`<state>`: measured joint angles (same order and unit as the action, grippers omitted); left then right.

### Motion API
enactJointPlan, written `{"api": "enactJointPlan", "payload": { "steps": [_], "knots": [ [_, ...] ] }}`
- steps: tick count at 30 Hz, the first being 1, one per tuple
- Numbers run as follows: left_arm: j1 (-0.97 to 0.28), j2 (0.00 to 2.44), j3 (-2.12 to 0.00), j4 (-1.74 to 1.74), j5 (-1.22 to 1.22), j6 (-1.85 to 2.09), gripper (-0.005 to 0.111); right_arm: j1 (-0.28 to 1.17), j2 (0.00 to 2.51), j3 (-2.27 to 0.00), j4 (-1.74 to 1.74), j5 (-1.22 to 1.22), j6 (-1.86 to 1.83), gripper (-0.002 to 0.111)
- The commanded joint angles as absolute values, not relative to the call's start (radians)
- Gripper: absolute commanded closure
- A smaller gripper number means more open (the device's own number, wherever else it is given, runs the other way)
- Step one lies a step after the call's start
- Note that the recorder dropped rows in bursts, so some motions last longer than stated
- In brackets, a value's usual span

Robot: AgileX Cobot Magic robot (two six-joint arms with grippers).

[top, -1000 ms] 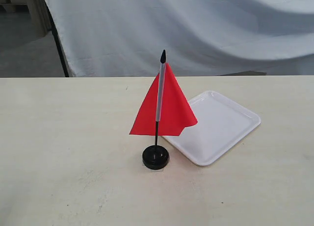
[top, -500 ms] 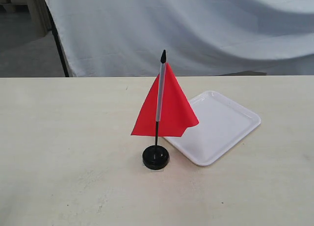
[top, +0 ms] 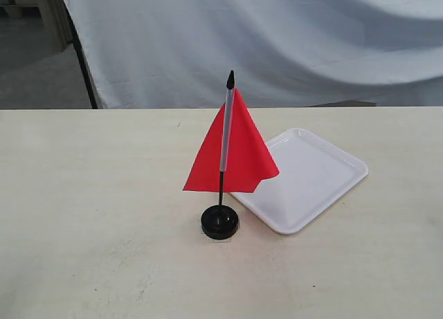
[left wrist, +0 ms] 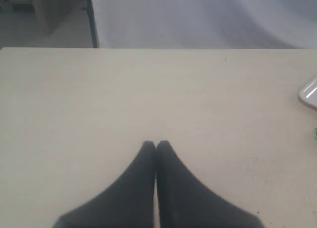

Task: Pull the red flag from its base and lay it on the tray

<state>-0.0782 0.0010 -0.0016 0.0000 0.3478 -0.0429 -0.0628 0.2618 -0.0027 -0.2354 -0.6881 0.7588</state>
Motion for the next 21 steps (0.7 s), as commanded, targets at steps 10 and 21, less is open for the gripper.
{"api": "enactJointPlan", "payload": {
  "steps": [10, 21],
  "knots": [
    [-0.083, 0.000, 0.000, 0.000, 0.343, -0.042, 0.107, -0.068, 1.001, -0.022, -0.671, -1.133, 0.613, 0.109],
    [-0.083, 0.000, 0.000, 0.000, 0.343, -0.042, 0.107, 0.188, 1.504, -0.179, -0.739, -1.168, 0.430, 0.109]
  ]
}}
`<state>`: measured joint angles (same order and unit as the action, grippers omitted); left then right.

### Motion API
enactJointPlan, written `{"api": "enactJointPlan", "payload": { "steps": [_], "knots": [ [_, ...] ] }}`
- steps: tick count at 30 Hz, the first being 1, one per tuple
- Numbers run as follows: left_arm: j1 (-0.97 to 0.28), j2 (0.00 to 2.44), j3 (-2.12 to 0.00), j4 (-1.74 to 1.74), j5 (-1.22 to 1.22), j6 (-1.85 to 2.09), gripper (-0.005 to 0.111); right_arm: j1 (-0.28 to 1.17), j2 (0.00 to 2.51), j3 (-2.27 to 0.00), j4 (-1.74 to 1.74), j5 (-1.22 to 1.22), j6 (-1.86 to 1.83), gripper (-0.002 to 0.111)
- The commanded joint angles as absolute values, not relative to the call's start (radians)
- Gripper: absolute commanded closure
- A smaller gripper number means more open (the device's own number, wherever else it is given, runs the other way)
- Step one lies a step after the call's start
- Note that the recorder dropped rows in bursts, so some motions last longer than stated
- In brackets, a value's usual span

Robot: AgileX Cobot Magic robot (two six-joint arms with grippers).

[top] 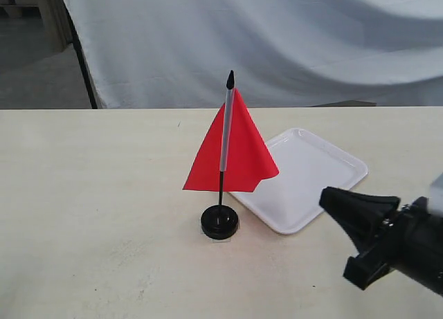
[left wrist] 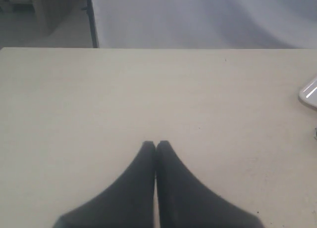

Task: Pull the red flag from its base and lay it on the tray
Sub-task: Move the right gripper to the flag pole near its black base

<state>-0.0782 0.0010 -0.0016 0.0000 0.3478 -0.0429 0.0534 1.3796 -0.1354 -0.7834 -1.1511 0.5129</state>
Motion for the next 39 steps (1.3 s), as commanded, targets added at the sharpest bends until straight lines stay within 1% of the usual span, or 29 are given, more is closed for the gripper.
{"api": "enactJointPlan", "payload": {
  "steps": [1, 3, 7, 8, 10, 12, 13, 14, 15, 16, 17, 27, 39],
  "knots": [
    [-0.083, 0.000, 0.000, 0.000, 0.343, -0.042, 0.107, 0.234, 1.531, -0.193, -0.719, -1.168, 0.414, 0.109],
    [-0.083, 0.000, 0.000, 0.000, 0.343, -0.042, 0.107, 0.319, 1.574, -0.222, -0.647, -1.165, 0.361, 0.109],
    [-0.083, 0.000, 0.000, 0.000, 0.343, -0.042, 0.107, 0.443, 1.614, -0.275, -0.428, -1.105, 0.315, 0.108],
    [-0.083, 0.000, 0.000, 0.000, 0.343, -0.042, 0.107, 0.467, 1.620, -0.294, -0.377, -1.073, 0.315, 0.106],
    [-0.083, 0.000, 0.000, 0.000, 0.343, -0.042, 0.107, 0.503, 1.623, -0.326, -0.300, -0.982, 0.315, 0.097],
    [-0.083, 0.000, 0.000, 0.000, 0.343, -0.042, 0.107, 0.522, 1.623, -0.360, -0.272, -0.888, 0.315, 0.076],
    [-0.083, 0.000, 0.000, 0.000, 0.343, -0.042, 0.107, 0.525, 1.623, -0.374, -0.272, -0.857, 0.315, 0.064],
    [-0.083, 0.000, 0.000, 0.000, 0.343, -0.042, 0.107, 0.526, 1.623, -0.383, -0.276, -0.842, 0.315, 0.042],
    [-0.083, 0.000, 0.000, 0.000, 0.343, -0.042, 0.107, 0.526, 1.623, -0.387, -0.289, -0.844, 0.315, 0.027],
    [-0.083, 0.000, 0.000, 0.000, 0.343, -0.042, 0.107, 0.526, 1.623, -0.394, -0.303, -0.843, 0.315, 0.005],
    [-0.083, 0.000, 0.000, 0.000, 0.343, -0.042, 0.107, 0.526, 1.623, -0.398, -0.312, -0.843, 0.308, 0.004],
    [-0.083, 0.000, 0.000, 0.000, 0.343, -0.042, 0.107, 0.531, 1.637, -0.441, -0.317, -0.854, 0.306, 0.004],
    [-0.083, 0.000, 0.000, 0.000, 0.343, -0.042, 0.107, 0.531, 1.835, -0.602, -0.315, -0.860, 0.243, 0.004]
  ]
}}
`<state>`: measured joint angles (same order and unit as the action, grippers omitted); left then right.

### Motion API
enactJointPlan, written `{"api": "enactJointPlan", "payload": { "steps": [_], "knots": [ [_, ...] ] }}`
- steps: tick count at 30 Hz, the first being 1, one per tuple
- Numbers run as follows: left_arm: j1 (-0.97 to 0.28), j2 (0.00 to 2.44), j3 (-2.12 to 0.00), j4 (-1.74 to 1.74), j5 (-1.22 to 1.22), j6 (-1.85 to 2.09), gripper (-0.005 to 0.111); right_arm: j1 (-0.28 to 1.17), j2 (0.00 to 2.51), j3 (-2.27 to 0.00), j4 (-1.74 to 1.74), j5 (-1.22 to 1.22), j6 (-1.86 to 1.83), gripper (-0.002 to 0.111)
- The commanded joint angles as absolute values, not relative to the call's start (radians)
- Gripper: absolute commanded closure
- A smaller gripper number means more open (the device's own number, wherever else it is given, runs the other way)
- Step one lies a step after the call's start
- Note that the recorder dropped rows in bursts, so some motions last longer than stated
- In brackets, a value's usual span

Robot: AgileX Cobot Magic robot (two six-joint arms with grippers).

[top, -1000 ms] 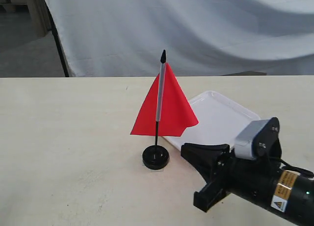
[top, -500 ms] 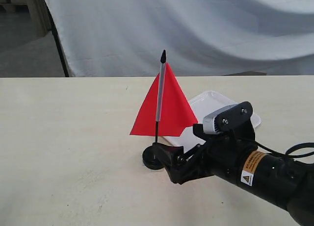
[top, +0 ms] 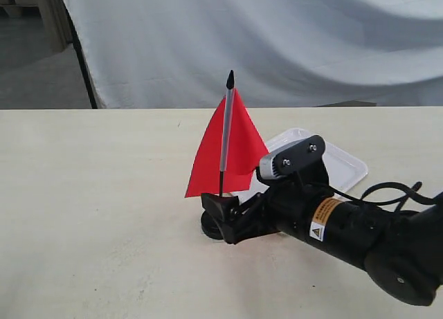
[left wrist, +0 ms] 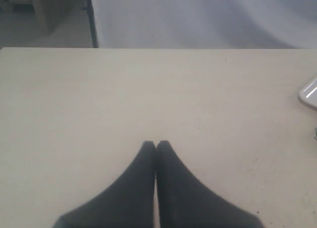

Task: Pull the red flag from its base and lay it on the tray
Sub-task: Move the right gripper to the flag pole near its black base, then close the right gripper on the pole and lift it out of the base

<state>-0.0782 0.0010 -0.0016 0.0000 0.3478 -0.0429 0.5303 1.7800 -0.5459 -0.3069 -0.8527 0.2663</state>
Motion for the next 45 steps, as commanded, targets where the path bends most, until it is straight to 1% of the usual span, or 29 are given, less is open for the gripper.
{"api": "enactJointPlan", "payload": {
  "steps": [1, 6, 9, 10, 12, 15, 17, 18, 27, 36, 43, 45],
  "knots": [
    [-0.083, 0.000, 0.000, 0.000, 0.343, -0.042, 0.107, 0.531, 1.848, -0.618, -0.315, -0.860, 0.243, 0.004],
    [-0.083, 0.000, 0.000, 0.000, 0.343, -0.042, 0.107, 0.531, 1.896, -0.683, -0.315, -0.861, 0.243, 0.004],
    [-0.083, 0.000, 0.000, 0.000, 0.343, -0.042, 0.107, 0.531, 1.911, -0.705, -0.315, -0.861, 0.243, 0.009],
    [-0.083, 0.000, 0.000, 0.000, 0.343, -0.042, 0.107, 0.531, 1.915, -0.711, -0.315, -0.861, 0.243, 0.013],
    [-0.083, 0.000, 0.000, 0.000, 0.343, -0.042, 0.107, 0.531, 1.915, -0.717, -0.315, -0.861, 0.243, 0.025],
    [-0.083, 0.000, 0.000, 0.000, 0.343, -0.042, 0.107, 0.531, 1.915, -0.720, -0.319, -0.861, 0.243, 0.068],
    [-0.083, 0.000, 0.000, 0.000, 0.343, -0.042, 0.107, 0.531, 1.915, -0.720, -0.327, -0.836, 0.249, 0.109],
    [-0.083, 0.000, 0.000, 0.000, 0.343, -0.042, 0.107, 0.531, 1.915, -0.720, -0.326, -0.832, 0.259, 0.107],
    [-0.083, 0.000, 0.000, 0.000, 0.343, -0.042, 0.107, 0.531, 1.884, -0.718, -0.334, -0.832, 0.278, 0.108],
    [-0.083, 0.000, 0.000, 0.000, 0.343, -0.042, 0.107, 0.529, 1.724, -0.674, -0.371, -0.813, 0.276, 0.108],
    [-0.083, 0.000, 0.000, 0.000, 0.343, -0.042, 0.107, 0.520, 1.482, -0.667, -0.361, -0.595, 0.232, 0.109],
    [-0.083, 0.000, 0.000, 0.000, 0.343, -0.042, 0.107, 0.483, 1.406, -0.676, -0.361, -0.462, 0.175, 0.109]
  ]
}}
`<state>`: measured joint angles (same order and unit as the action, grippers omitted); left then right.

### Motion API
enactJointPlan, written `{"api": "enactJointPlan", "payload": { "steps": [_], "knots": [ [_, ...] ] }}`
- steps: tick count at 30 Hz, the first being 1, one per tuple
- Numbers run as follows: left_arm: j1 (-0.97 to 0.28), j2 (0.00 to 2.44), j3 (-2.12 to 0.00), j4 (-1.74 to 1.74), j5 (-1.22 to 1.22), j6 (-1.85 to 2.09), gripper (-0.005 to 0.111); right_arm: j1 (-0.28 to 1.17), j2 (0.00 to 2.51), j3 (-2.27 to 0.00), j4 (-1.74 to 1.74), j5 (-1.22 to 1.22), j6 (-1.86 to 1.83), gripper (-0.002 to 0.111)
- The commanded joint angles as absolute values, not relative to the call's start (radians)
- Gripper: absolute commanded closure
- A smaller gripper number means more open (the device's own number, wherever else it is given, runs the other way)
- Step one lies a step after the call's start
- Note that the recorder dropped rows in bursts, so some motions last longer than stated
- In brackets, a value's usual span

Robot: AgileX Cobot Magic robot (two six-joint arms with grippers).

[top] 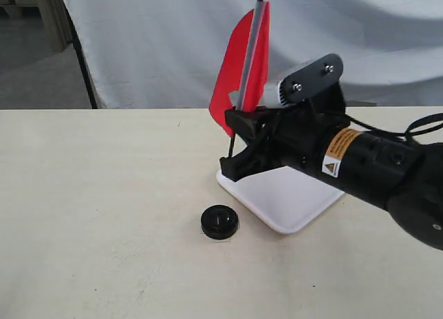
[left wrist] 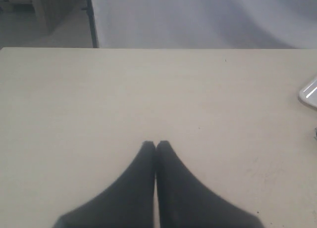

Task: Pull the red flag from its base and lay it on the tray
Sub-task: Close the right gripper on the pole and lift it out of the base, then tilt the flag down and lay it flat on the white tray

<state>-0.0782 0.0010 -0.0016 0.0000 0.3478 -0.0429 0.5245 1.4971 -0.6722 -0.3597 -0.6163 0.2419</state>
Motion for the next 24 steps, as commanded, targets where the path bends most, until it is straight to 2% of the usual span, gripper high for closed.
{"api": "enactJointPlan", "payload": {
  "steps": [1, 5, 8, 13, 19, 24],
  "knots": [
    [-0.083, 0.000, 0.000, 0.000, 0.343, -0.042, 0.107, 0.463, 1.377, -0.695, -0.361, -0.348, 0.093, 0.109],
    [-0.083, 0.000, 0.000, 0.000, 0.343, -0.042, 0.107, 0.418, 1.377, -0.787, -0.380, 0.050, -0.262, 0.109],
    [-0.083, 0.000, 0.000, 0.000, 0.343, -0.042, 0.107, 0.412, 1.419, -0.801, -0.527, 0.098, -0.433, 0.109],
    [-0.083, 0.000, 0.000, 0.000, 0.343, -0.042, 0.107, 0.412, 1.506, -0.828, -0.947, 0.178, -0.430, 0.109],
    [-0.083, 0.000, 0.000, 0.000, 0.343, -0.042, 0.107, 0.410, 1.669, -0.945, -1.215, 0.371, -0.338, 0.109],
    [-0.083, 0.000, 0.000, 0.000, 0.343, -0.042, 0.107, 0.410, 1.810, -1.030, -1.392, 0.383, -0.273, 0.109]
  ]
}}
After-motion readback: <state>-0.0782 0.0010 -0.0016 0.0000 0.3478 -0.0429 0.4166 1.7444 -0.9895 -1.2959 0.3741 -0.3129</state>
